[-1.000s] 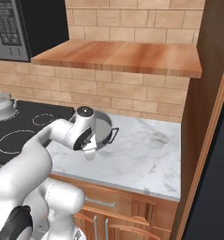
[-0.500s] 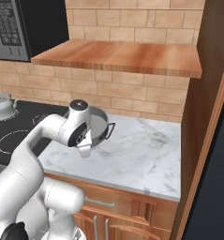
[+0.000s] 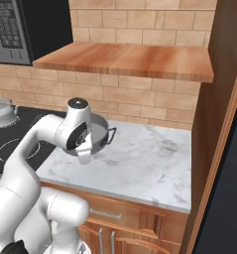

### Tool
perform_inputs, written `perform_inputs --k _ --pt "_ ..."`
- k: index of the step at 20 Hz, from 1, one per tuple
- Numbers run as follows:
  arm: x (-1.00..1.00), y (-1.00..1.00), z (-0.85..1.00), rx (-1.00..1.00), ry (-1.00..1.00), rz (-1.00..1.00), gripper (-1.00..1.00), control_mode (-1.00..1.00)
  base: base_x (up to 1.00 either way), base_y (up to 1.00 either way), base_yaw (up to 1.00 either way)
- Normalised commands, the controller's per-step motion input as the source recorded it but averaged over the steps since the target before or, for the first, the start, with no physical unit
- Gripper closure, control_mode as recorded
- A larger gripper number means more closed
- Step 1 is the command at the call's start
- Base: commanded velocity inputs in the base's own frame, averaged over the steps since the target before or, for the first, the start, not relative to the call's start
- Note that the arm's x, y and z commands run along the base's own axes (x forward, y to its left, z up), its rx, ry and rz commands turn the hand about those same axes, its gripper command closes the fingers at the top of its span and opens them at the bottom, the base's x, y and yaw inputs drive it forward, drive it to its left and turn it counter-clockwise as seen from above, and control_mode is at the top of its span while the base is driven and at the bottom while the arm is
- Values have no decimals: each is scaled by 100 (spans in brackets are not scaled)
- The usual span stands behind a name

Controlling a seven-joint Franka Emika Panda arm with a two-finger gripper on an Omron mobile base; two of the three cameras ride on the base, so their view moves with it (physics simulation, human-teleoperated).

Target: Pick the kettle from the cabinet and place it on a stove burner. Then pick the pot from the counter and place it on another stove burner. Finally, turn both burners on.

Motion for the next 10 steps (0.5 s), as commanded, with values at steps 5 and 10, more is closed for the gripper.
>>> perform_inputs --k 5,10 --pt "-30 7 19 0 0 0 100 -100 0 0 0" --pt "-8 0 1 1 0 0 100 -100 0 0 0"
